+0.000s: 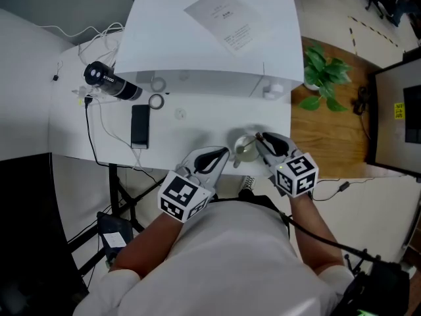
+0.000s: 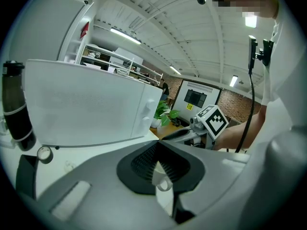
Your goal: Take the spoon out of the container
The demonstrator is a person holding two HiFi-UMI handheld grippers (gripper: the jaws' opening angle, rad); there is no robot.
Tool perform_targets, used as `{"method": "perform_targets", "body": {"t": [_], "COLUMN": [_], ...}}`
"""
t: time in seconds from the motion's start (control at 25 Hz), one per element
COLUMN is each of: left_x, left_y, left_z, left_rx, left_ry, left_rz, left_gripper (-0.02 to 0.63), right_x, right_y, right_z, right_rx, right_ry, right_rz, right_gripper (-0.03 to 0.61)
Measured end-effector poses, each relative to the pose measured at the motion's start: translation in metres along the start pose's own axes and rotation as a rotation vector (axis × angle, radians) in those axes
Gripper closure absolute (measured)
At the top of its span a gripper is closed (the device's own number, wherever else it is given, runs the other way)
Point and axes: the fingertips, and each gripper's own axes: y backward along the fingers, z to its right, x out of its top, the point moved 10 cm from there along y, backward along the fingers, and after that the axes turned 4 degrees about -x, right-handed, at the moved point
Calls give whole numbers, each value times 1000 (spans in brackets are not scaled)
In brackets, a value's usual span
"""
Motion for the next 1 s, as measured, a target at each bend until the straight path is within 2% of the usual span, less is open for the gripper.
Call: {"method": "perform_targets", "body": {"t": [0.52, 1.0], "left_x": [0, 1], "left_y": [2, 8], "left_z": [2, 6], "left_rx": [4, 6], "left_ry": [3, -9], "left_rz": [1, 18], "left_gripper": [609, 609], "right_x": [-2, 4], "right_y": [0, 13], "right_z": [-2, -12], "right_rx": [5, 3], "right_ry": [1, 26], "right_rz": [-5, 40], "right_gripper": [512, 529]}}
